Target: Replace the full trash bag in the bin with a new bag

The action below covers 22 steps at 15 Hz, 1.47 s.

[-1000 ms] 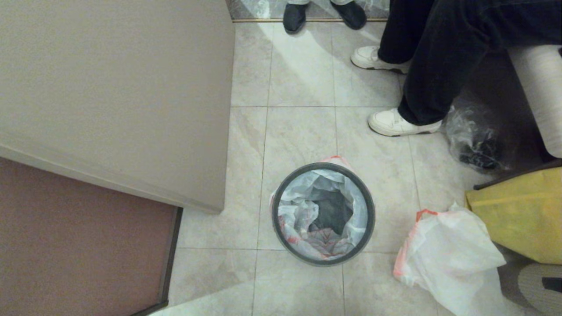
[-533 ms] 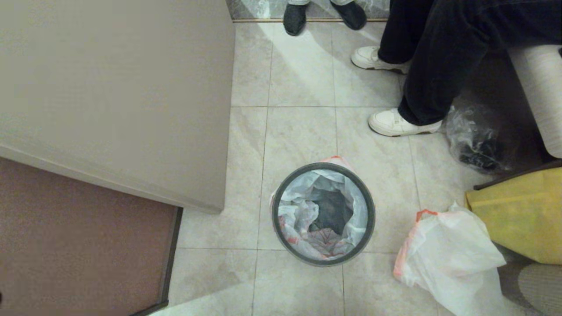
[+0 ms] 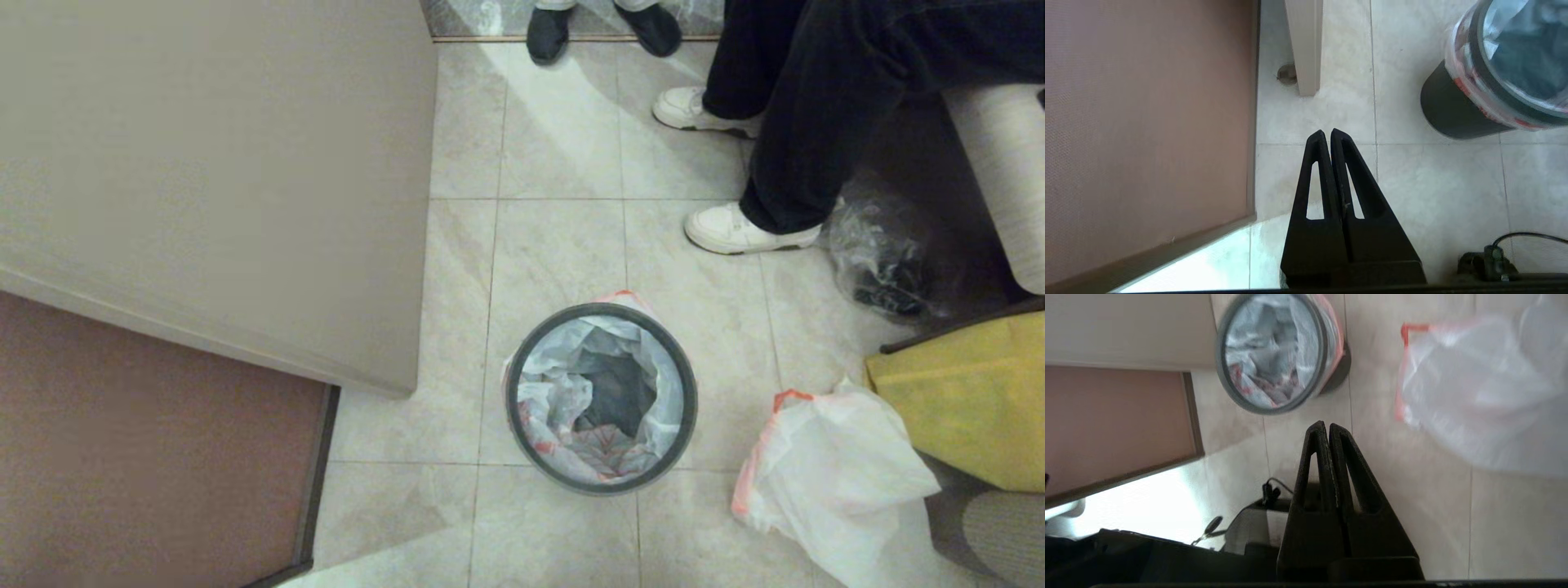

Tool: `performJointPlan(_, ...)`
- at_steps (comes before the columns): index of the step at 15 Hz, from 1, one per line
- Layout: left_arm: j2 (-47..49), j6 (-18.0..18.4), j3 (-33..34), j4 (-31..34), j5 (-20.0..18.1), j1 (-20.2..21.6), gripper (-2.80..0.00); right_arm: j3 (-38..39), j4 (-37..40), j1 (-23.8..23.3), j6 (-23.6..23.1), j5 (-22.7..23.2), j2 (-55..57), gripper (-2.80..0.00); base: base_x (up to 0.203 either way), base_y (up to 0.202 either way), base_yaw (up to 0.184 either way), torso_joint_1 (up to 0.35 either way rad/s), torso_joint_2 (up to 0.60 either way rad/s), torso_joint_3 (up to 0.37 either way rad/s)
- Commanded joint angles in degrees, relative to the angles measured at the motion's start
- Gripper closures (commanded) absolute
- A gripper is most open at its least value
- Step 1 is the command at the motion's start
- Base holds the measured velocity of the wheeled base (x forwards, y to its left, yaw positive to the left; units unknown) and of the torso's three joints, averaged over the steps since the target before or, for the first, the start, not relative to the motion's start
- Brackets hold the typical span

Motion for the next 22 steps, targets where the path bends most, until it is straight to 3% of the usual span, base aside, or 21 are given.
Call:
performJointPlan(1,-0.67,-0.11,0.10,-0.07,0.08,0.02,0.00,0.89,1.66,-0.54,-1.72,-0.02,-7.46,0.00,0.000,0.000,0.000,0.000,0.00,0.000)
performJointPlan(4,-0.67,-0.13,0.10,0.02,0.01,0.02,0.00,2.41,3.97,-0.87,-4.78,-0.12,-14.36,0.00,0.000,0.000,0.000,0.000,0.00,0.000)
performJointPlan(7,-0.67,-0.13,0.10,0.02,0.01,0.02,0.00,12.61,2.67,-0.81,-12.28,-2.30,-21.94,0.00,0.000,0.000,0.000,0.000,0.00,0.000)
performJointPlan(9,-0.67,-0.13,0.10,0.02,0.01,0.02,0.00,23.90,-4.83,-0.72,-16.92,-5.50,-26.30,0.00,0.000,0.000,0.000,0.000,0.00,0.000)
performJointPlan(11,-0.67,-0.13,0.10,0.02,0.01,0.02,0.00,35.89,-20.20,-0.64,-19.46,-9.35,-27.82,0.00,0.000,0.000,0.000,0.000,0.00,0.000)
performJointPlan(14,-0.67,-0.13,0.10,0.02,0.01,0.02,0.00,46.77,-31.27,-0.60,-22.27,-13.59,-28.66,0.00,0.000,0.000,0.000,0.000,0.00,0.000)
performJointPlan(16,-0.67,-0.13,0.10,0.02,0.01,0.02,0.00,49.16,-32.55,-0.55,-22.55,-16.06,-28.80,0.00,0.000,0.000,0.000,0.000,0.00,0.000)
performJointPlan(22,-0.67,-0.13,0.10,0.02,0.01,0.02,0.00,49.16,-32.74,-0.54,-20.34,-16.18,-28.78,0.00,0.000,0.000,0.000,0.000,0.00,0.000)
